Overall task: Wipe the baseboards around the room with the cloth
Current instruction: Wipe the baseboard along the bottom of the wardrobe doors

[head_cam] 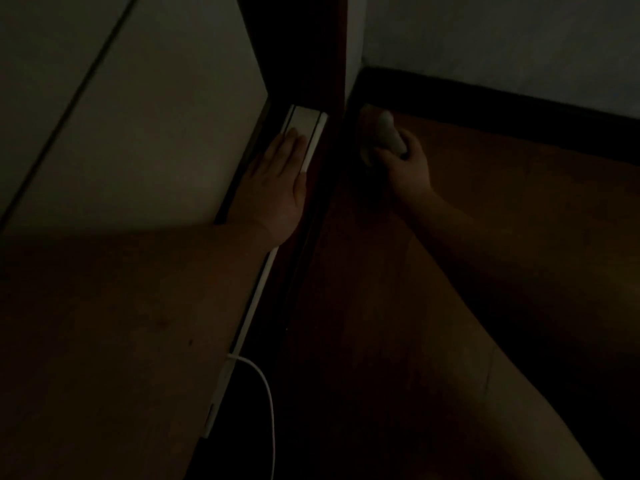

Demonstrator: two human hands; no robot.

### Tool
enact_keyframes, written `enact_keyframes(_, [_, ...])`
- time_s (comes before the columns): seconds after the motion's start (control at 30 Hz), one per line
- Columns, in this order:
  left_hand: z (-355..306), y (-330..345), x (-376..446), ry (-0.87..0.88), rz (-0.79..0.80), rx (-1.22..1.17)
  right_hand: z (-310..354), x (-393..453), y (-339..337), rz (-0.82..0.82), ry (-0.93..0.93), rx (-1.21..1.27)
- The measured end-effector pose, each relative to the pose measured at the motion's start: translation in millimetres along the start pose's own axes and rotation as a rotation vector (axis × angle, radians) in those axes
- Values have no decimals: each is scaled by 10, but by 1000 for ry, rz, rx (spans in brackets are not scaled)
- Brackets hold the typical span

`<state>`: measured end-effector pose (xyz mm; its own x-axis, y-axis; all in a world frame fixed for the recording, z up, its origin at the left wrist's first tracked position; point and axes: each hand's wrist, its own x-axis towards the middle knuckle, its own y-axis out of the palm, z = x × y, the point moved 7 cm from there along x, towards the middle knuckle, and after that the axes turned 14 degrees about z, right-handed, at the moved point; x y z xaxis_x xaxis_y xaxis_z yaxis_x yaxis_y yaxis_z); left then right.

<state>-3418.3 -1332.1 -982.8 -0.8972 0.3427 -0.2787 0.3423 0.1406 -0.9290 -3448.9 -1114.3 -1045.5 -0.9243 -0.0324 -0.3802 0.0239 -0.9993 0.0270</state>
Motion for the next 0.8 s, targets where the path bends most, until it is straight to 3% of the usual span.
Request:
enact_keyframes(0.3, [-23, -12, -36, 4, -30, -9, 422, 714, 47, 25, -2, -179])
enact_keyframes(0.47, [10, -28, 118, -18, -15, -15, 444, 817, 49, 84, 29, -91])
enact_keyframes(0.8, [35, -25, 181, -11, 3, -12, 133, 294, 267, 150, -77, -103])
